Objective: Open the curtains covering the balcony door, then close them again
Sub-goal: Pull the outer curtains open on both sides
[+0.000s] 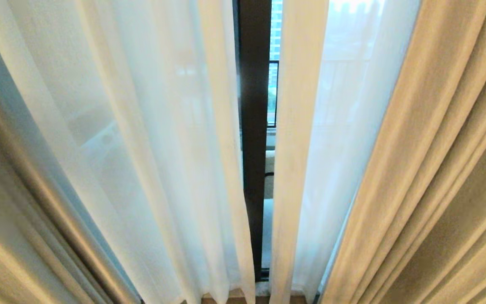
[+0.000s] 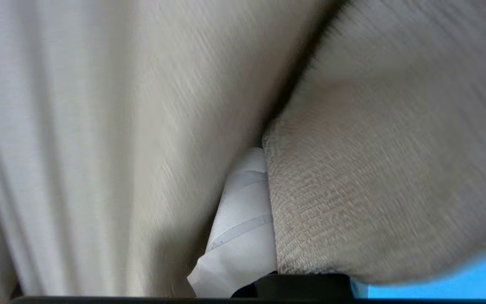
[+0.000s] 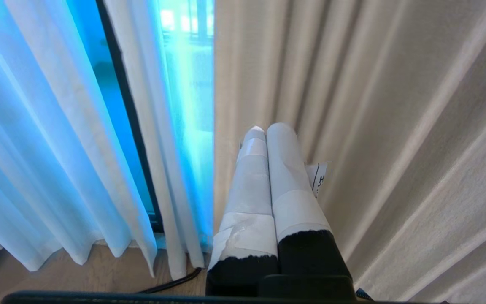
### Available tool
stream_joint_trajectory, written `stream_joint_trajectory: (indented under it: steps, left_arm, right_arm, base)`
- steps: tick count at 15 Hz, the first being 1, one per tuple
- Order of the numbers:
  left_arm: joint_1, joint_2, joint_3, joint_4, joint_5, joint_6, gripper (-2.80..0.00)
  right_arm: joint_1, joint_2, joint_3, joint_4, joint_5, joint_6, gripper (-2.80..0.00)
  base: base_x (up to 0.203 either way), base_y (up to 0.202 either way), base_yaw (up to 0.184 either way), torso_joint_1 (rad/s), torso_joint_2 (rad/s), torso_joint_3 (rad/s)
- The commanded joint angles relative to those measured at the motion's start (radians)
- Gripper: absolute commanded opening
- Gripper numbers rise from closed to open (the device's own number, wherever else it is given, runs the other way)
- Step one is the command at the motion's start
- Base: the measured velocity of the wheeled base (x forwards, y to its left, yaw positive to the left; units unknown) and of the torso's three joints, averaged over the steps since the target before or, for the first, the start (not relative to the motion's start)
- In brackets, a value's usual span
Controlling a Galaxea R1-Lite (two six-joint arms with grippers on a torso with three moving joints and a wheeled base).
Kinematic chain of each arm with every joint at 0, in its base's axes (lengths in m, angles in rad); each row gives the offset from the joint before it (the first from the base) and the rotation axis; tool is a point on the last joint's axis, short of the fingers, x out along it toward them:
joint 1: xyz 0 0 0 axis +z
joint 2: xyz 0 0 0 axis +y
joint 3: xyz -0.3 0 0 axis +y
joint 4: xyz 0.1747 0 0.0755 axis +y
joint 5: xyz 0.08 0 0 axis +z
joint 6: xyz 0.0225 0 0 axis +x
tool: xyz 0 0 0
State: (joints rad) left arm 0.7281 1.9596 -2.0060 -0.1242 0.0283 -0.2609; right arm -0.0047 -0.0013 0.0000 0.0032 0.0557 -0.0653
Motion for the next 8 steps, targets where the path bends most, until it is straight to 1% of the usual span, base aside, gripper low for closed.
stream_joint_trajectory:
  steps: [1,2,3,8]
  left_arm:
    - [-0.013,-0.031,0.006,-0.009,0.001,-0.001,-2.80]
    - [-0.015,-0.038,0.009,-0.009,0.001,-0.001,-2.80]
    - [-0.015,-0.039,0.009,-0.009,0.002,-0.001,0.00]
    - [-0.015,-0.051,0.012,-0.008,0.005,-0.001,0.00]
  right_arm:
    - [0.000,0.001,0.000,0.000,0.001,-0.001,-2.80]
    - [0.000,0.001,0.000,0.000,0.001,-0.001,-2.80]
    - [0.000,0.001,0.000,0.000,0.001,-0.001,-2.80]
    - [0.000,0.001,0.000,0.000,0.001,-0.001,-2.80]
  base:
    - [0.000,0.000,0.000,0.000,0.00,0.000]
    - [0.000,0.000,0.000,0.000,0.00,0.000]
    - [0.000,0.000,0.000,0.000,0.00,0.000]
    - [0.000,0.000,0.000,0.000,0.00,0.000]
